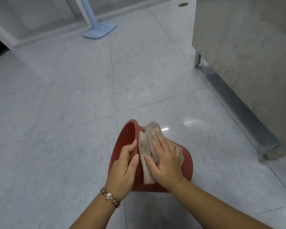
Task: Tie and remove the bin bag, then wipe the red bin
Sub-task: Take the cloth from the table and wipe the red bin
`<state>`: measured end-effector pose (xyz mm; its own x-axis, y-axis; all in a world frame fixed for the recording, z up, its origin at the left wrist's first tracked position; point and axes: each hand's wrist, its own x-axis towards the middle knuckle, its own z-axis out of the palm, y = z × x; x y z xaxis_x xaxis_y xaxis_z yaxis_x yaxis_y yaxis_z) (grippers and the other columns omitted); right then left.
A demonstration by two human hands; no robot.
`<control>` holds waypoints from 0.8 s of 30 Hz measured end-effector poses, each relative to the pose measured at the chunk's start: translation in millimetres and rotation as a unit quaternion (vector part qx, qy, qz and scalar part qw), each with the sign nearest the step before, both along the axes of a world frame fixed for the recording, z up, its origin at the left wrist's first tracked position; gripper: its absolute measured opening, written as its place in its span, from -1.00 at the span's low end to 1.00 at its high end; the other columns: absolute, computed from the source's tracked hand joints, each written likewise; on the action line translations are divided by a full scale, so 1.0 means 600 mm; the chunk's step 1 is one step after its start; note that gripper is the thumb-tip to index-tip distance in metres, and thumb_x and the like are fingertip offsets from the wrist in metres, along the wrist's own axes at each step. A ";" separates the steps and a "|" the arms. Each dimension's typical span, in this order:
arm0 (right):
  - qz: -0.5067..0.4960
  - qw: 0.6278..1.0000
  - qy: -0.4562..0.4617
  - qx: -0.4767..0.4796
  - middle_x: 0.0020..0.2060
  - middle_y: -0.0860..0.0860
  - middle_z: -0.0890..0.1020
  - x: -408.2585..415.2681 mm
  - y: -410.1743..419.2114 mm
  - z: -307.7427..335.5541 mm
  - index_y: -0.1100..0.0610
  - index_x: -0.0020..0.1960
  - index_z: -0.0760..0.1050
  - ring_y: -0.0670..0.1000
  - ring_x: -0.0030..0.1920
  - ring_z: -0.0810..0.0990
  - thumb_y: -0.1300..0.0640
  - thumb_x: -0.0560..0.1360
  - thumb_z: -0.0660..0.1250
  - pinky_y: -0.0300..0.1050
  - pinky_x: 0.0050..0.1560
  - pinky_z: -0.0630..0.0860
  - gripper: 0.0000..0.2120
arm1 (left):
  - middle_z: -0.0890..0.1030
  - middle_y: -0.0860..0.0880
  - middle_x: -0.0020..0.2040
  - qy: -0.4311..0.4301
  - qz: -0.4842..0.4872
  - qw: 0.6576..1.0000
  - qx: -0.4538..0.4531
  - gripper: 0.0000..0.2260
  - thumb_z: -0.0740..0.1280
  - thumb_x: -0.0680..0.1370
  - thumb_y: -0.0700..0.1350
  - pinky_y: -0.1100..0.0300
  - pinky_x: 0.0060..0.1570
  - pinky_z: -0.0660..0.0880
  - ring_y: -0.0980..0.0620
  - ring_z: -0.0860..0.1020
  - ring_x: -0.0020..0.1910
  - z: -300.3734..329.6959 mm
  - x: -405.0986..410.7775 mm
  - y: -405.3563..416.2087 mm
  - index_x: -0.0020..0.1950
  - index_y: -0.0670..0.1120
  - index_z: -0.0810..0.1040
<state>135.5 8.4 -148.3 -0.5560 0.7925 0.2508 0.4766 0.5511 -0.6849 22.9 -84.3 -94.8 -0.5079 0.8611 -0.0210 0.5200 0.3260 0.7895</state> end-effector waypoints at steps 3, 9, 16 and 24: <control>0.017 0.999 -0.035 0.029 0.44 -0.03 0.35 0.019 -0.024 -0.024 -0.13 0.42 0.27 0.16 0.41 0.35 -0.32 0.36 0.19 0.39 0.22 0.31 -0.34 | 0.49 0.15 0.27 -0.067 0.011 0.997 -0.027 -0.58 0.22 0.50 0.16 0.12 0.22 0.47 0.22 0.48 0.23 0.017 -0.013 0.007 0.34 0.25 0.22; 0.066 0.991 -0.045 0.105 0.44 0.01 0.34 0.044 -0.081 -0.061 -0.17 0.42 0.24 0.19 0.43 0.24 -0.32 0.36 0.18 0.49 0.23 0.21 -0.35 | 0.40 -0.04 0.35 -0.102 0.144 0.973 -0.147 -0.57 0.16 0.59 -0.01 0.15 0.13 0.37 -0.02 0.46 0.24 0.017 -0.054 0.048 0.44 0.03 0.16; 0.057 0.997 0.011 0.050 0.42 0.00 0.39 0.034 -0.101 -0.038 -0.10 0.39 0.34 0.17 0.42 0.31 -0.16 0.54 0.06 0.23 0.28 0.20 -0.55 | 0.49 0.02 0.02 -0.103 0.187 0.965 -0.153 -0.66 0.03 0.63 -0.05 0.21 -0.15 0.35 0.07 0.47 -0.07 -0.002 -0.052 0.058 0.37 -0.12 0.29; 0.160 0.982 0.009 -0.101 0.51 -0.18 0.17 -0.021 -0.031 0.040 -0.16 0.45 0.25 -0.10 0.50 0.13 -0.07 0.49 -0.01 0.07 0.48 0.06 -0.48 | 0.32 0.23 0.29 -0.130 0.126 0.983 -0.002 -0.59 0.03 0.60 0.06 0.53 0.10 0.31 0.54 0.37 0.09 -0.011 0.003 0.028 0.46 0.15 0.13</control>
